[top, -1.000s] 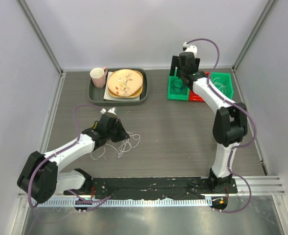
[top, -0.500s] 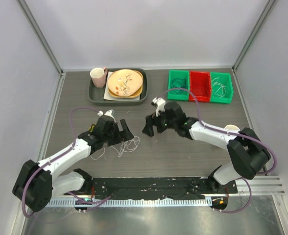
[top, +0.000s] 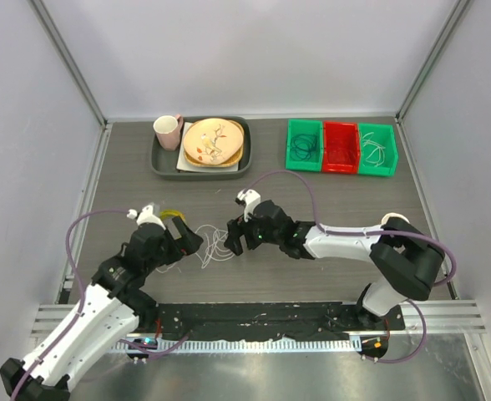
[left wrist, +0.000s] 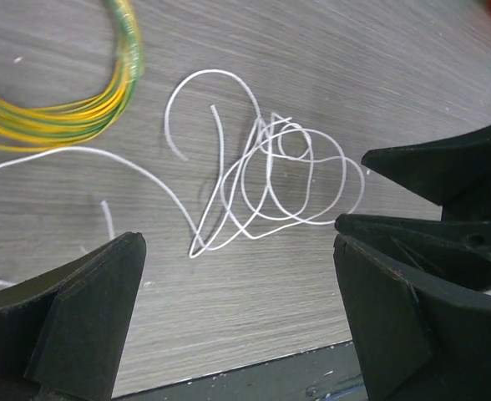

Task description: Untangle the cables

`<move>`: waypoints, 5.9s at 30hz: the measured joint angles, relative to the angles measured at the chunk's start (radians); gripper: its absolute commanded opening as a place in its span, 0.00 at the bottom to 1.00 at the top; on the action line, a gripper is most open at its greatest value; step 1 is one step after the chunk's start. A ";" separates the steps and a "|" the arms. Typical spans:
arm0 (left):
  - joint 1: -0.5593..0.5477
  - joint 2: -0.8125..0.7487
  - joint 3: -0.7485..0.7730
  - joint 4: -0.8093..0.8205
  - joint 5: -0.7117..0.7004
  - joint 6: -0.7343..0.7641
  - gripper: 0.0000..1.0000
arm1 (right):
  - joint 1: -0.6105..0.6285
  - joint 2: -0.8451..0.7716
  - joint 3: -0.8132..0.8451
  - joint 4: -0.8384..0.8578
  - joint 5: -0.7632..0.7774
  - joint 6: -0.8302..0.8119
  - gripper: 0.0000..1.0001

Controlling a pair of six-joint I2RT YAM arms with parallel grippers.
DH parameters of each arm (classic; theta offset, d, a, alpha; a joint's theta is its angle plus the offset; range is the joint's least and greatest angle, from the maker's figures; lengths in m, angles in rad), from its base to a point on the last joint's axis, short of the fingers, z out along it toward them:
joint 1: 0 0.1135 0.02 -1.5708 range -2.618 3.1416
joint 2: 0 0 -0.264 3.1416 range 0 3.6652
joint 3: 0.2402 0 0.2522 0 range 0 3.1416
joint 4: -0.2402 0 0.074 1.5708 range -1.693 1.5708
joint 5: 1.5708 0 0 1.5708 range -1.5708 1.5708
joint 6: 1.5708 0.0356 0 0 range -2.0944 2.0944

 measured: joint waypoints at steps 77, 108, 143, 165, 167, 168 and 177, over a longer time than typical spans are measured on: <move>-0.018 0.040 0.110 -0.335 -0.470 -0.195 0.00 | -0.207 -0.742 -0.343 -0.508 0.761 0.397 0.01; -0.028 0.201 0.127 0.058 0.061 0.058 1.00 | -0.309 -0.711 0.473 -0.476 0.539 -0.145 0.01; -0.484 0.887 0.766 0.423 0.016 0.274 0.00 | -0.309 -0.752 0.341 -0.335 0.472 0.016 0.01; -0.480 0.616 0.911 0.145 -0.379 0.361 0.00 | -0.312 -0.599 -0.030 -0.080 0.018 0.012 0.34; -0.472 0.600 0.843 0.095 -0.445 0.323 0.00 | -0.312 -0.552 -0.063 -0.089 -0.034 0.007 0.56; -0.467 0.586 0.809 0.069 -0.478 0.297 0.00 | -0.312 -0.532 -0.079 -0.096 -0.053 0.006 0.59; -0.414 0.387 0.621 -0.083 -0.687 0.088 0.00 | -0.310 -0.475 -0.238 -0.157 -0.066 0.074 0.71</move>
